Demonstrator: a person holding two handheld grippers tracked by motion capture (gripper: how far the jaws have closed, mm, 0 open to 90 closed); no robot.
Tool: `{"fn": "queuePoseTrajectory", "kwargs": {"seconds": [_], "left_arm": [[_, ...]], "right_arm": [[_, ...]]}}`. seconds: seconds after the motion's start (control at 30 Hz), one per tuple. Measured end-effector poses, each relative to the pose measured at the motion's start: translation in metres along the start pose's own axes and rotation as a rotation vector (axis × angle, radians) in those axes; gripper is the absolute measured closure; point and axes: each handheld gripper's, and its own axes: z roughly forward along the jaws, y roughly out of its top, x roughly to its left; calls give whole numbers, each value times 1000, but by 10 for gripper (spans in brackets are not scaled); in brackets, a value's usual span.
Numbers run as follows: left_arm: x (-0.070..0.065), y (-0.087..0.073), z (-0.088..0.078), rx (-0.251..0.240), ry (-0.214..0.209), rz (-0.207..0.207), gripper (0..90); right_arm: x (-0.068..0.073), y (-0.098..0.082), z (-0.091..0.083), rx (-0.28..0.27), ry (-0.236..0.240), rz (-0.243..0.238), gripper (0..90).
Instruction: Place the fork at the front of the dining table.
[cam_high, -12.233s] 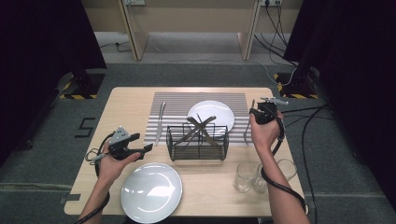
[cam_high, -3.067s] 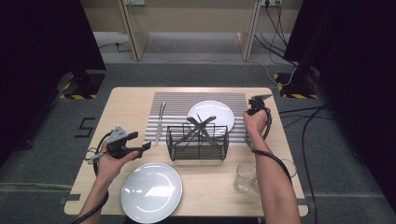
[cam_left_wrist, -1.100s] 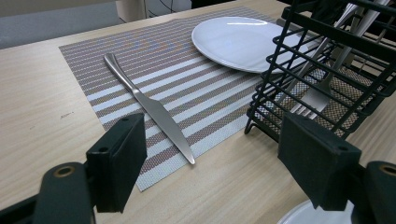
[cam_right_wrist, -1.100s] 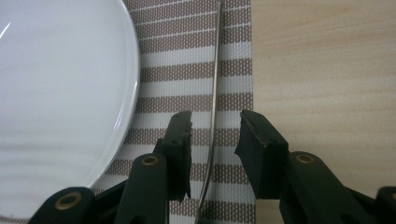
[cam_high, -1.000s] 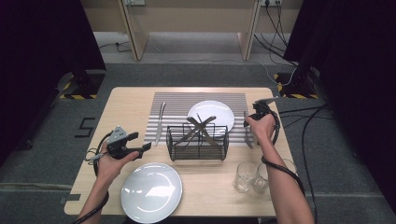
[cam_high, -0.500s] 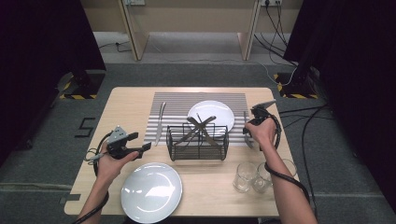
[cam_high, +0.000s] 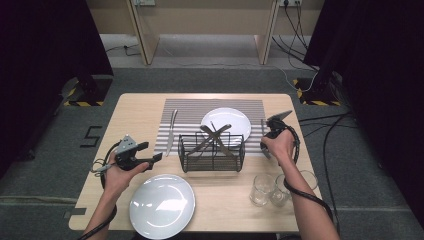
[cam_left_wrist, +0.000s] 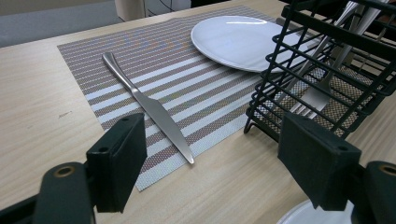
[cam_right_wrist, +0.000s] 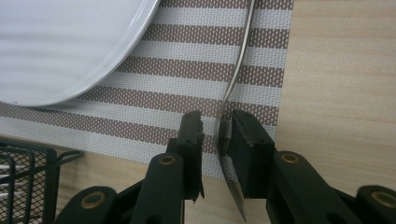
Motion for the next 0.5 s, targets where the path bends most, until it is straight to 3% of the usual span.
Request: {"fn": "queuePoseTrajectory", "kwargs": {"seconds": [0.5], "left_arm": [[0, 0, 0, 1, 0, 2, 234]], "right_arm": [[1, 2, 9, 29, -21, 0, 838]]}}
